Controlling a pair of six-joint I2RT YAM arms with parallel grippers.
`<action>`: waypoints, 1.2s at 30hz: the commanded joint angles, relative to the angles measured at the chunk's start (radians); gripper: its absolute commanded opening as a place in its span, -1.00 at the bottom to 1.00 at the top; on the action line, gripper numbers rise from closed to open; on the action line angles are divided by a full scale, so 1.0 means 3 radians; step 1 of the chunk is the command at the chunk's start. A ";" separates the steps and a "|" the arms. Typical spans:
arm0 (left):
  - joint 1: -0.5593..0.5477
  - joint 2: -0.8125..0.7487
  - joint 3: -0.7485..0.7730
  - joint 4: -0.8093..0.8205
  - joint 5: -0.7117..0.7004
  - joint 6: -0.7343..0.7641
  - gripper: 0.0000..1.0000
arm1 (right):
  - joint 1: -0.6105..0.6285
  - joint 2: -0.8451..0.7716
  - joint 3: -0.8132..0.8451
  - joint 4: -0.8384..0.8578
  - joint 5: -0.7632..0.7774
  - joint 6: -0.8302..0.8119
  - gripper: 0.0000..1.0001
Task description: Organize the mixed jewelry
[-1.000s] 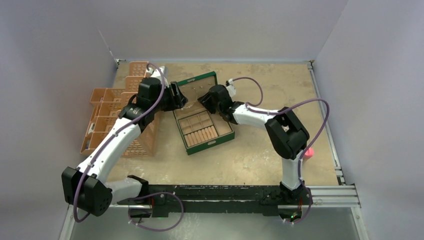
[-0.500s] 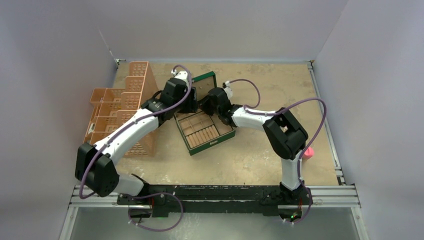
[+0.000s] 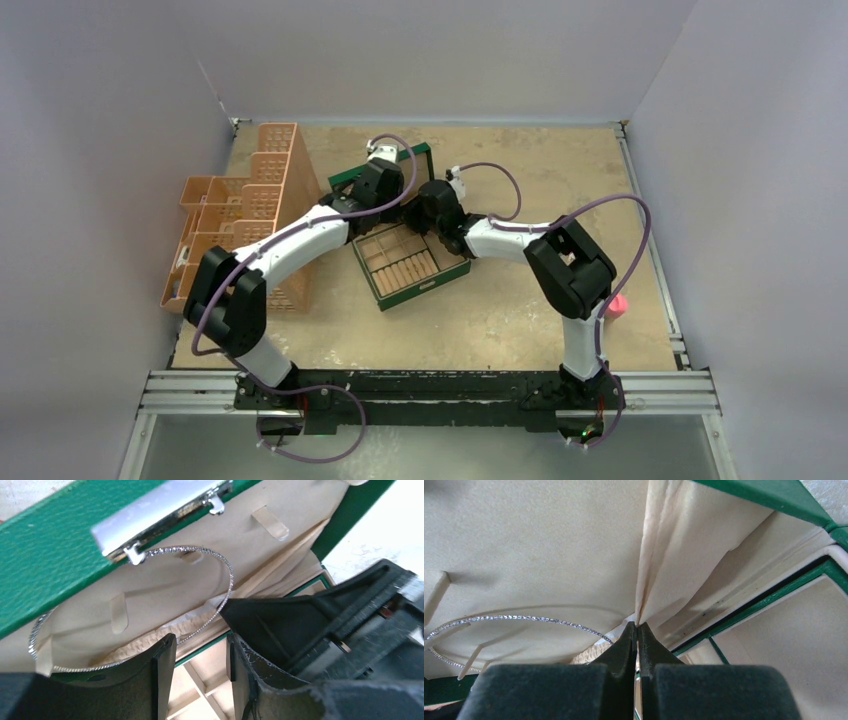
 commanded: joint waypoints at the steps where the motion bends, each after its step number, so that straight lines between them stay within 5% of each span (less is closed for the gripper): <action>1: -0.0007 0.0121 0.0164 0.0301 -0.0204 0.0170 -0.16 | 0.0057 -0.0050 -0.0044 -0.0033 -0.0197 -0.0008 -1.00; 22: -0.0003 0.0495 0.0291 0.0435 -0.0217 0.0434 -0.29 | 0.0056 -0.0142 -0.0317 0.0072 -0.0182 0.0010 -1.00; 36: -0.0007 0.0576 0.0544 0.0361 -0.0306 0.0766 -0.87 | 0.0057 -0.0177 -0.0350 -0.0018 -0.0255 -0.0017 -1.00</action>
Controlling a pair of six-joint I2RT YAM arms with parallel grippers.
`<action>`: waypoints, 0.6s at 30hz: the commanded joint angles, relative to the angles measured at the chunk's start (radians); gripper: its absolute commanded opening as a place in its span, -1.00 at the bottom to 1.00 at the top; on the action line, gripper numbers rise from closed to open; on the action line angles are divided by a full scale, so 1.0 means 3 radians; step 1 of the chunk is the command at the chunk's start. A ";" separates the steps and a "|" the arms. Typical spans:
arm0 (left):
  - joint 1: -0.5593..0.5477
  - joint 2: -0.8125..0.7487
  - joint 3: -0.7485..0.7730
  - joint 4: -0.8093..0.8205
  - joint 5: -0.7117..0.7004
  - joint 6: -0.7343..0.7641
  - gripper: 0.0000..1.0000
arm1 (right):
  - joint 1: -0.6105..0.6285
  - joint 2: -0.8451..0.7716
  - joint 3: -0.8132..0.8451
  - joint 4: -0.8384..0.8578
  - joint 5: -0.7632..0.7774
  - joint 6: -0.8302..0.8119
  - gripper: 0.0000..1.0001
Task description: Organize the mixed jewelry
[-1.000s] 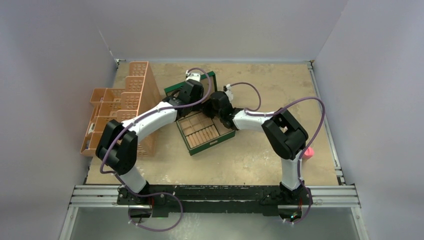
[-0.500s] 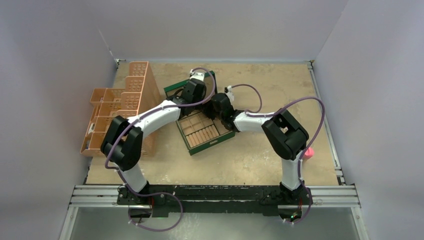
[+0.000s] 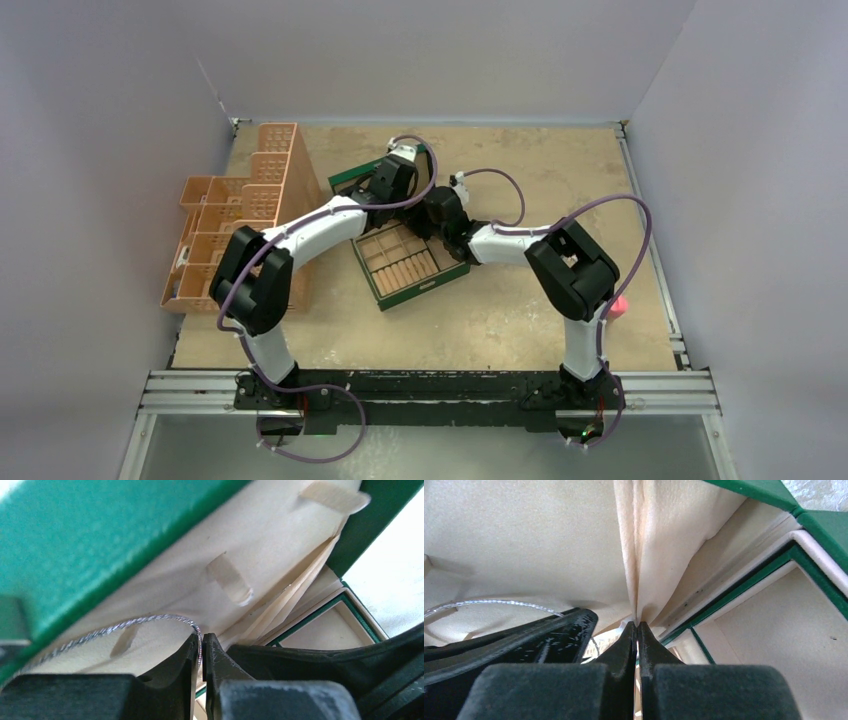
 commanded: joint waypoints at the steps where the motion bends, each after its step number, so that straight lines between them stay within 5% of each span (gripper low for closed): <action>1: 0.0021 -0.0013 0.0267 0.0183 -0.0097 0.0318 -0.89 | 0.0059 -0.0115 -0.0084 -0.0275 -0.0221 -0.0048 -1.00; 18: 0.0034 0.0077 0.0153 0.0274 0.0390 0.1261 -0.91 | 0.0058 -0.0159 -0.0107 -0.0280 -0.0223 -0.0049 -1.00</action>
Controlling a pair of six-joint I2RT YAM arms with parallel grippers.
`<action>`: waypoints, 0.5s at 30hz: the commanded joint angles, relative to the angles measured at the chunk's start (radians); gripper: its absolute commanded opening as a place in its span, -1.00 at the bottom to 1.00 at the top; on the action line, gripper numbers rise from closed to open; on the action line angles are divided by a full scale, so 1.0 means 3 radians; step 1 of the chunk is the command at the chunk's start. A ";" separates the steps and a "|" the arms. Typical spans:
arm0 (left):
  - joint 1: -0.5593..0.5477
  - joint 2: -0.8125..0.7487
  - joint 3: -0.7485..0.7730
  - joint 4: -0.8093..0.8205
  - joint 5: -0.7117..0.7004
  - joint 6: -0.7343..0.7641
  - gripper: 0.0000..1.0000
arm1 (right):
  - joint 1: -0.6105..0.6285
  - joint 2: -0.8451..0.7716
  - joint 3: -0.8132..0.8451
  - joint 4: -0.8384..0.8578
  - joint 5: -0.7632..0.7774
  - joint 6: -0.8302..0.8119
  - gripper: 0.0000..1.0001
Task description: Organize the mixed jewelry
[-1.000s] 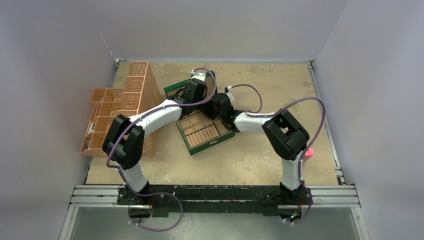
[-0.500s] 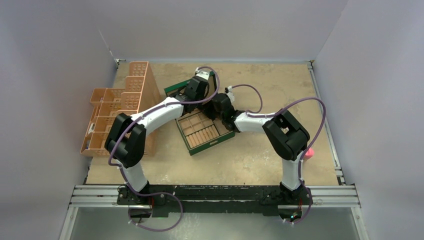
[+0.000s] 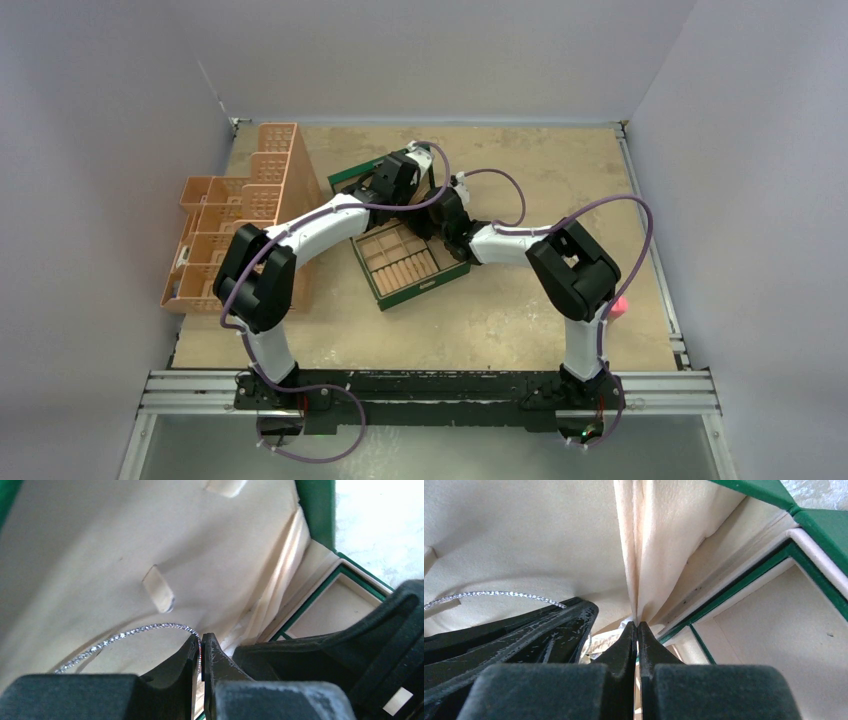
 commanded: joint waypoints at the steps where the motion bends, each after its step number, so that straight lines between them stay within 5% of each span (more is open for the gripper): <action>1: 0.0042 -0.0010 0.0016 0.0285 0.0271 0.0359 -0.91 | 0.0071 -0.0158 -0.0098 -0.0284 -0.0190 -0.0049 -1.00; 15: 0.0163 -0.0257 -0.0124 0.0277 0.0972 0.0745 -0.93 | 0.0071 -0.0226 -0.0134 -0.0219 -0.0136 -0.0095 -1.00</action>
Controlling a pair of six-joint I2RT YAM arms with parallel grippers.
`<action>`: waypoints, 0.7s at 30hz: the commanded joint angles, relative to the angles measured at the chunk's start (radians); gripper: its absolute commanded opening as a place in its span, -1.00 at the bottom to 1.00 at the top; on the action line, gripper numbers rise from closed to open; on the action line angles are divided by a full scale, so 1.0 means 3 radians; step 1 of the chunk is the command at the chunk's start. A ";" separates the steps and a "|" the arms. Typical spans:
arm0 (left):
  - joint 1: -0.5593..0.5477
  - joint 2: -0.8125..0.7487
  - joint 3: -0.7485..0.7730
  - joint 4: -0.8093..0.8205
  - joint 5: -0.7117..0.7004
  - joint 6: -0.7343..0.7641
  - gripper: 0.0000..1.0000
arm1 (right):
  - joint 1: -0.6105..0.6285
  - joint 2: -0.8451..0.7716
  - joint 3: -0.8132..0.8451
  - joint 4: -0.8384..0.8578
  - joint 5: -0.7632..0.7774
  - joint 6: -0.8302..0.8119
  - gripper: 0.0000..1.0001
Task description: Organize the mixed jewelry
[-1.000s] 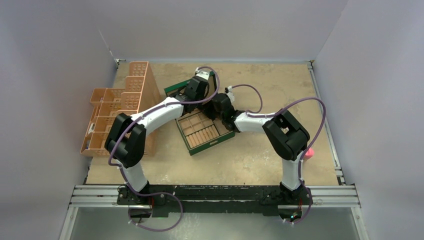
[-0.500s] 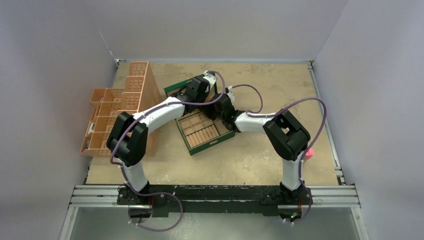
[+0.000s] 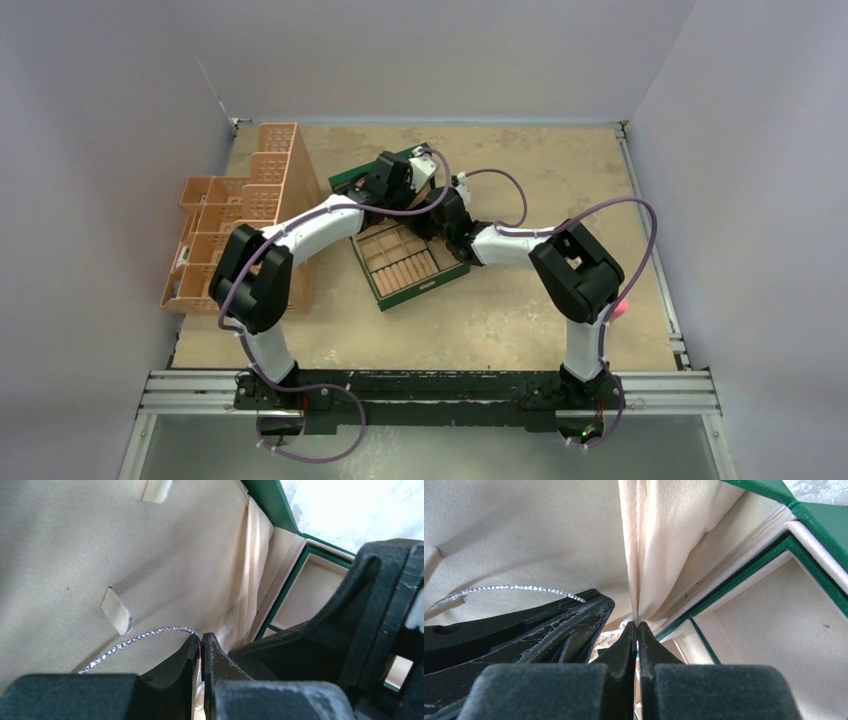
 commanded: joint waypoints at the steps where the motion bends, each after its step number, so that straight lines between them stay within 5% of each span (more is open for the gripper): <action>1: 0.0084 -0.0233 0.0005 0.0105 0.0356 0.0150 -0.93 | 0.0071 -0.0147 -0.0069 -0.0210 -0.0122 -0.0087 -1.00; 11: 0.0263 -0.0282 0.0176 -0.0219 0.1017 0.0226 -0.95 | 0.0074 -0.0168 -0.0093 -0.0206 -0.0132 -0.0095 -1.00; 21: 0.0366 -0.0323 0.0189 -0.0312 0.1030 0.0198 -0.77 | 0.0083 -0.0187 -0.0105 -0.0190 -0.0128 -0.0095 -1.00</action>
